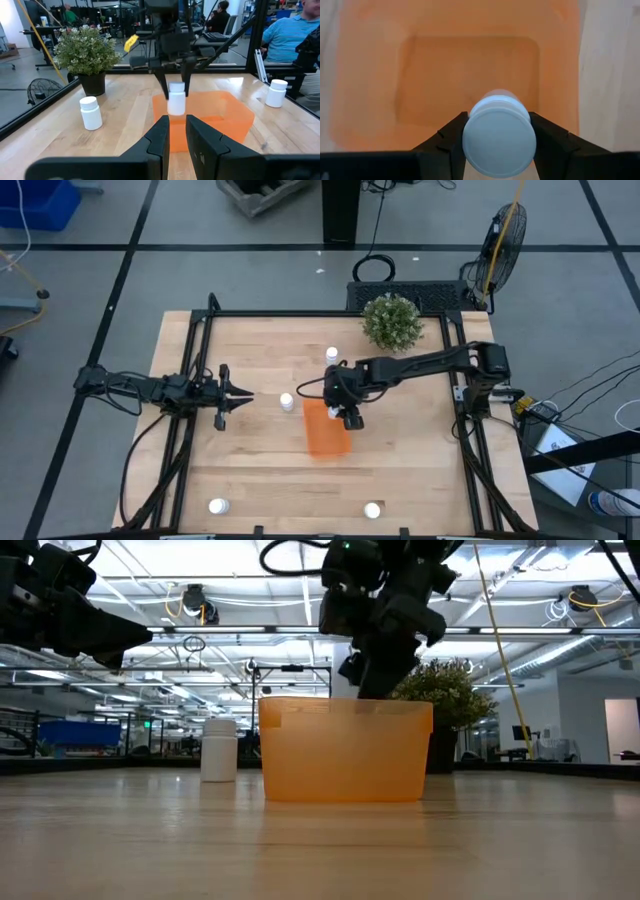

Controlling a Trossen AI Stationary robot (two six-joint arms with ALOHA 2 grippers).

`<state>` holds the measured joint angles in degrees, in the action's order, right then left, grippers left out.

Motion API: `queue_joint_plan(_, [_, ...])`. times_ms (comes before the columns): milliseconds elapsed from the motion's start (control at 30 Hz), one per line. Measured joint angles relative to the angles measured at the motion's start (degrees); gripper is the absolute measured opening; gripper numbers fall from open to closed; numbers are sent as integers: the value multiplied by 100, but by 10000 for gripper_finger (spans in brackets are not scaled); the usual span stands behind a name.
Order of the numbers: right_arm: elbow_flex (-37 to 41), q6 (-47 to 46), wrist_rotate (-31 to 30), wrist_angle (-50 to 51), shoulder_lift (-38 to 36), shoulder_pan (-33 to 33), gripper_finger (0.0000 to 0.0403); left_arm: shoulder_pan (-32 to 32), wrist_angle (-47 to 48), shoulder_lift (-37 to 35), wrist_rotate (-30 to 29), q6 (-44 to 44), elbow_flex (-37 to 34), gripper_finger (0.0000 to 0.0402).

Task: Pick and place pill bottles into a basket
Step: Put the white pill bottle into the orange container

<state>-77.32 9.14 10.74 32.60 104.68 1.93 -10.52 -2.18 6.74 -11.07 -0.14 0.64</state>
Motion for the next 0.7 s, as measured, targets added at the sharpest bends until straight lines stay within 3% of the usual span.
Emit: queue_joint_plan(700, [-9, 212, -24, -158, 453, 42, 157, 0, 14, 0, 1, 28, 0, 67])
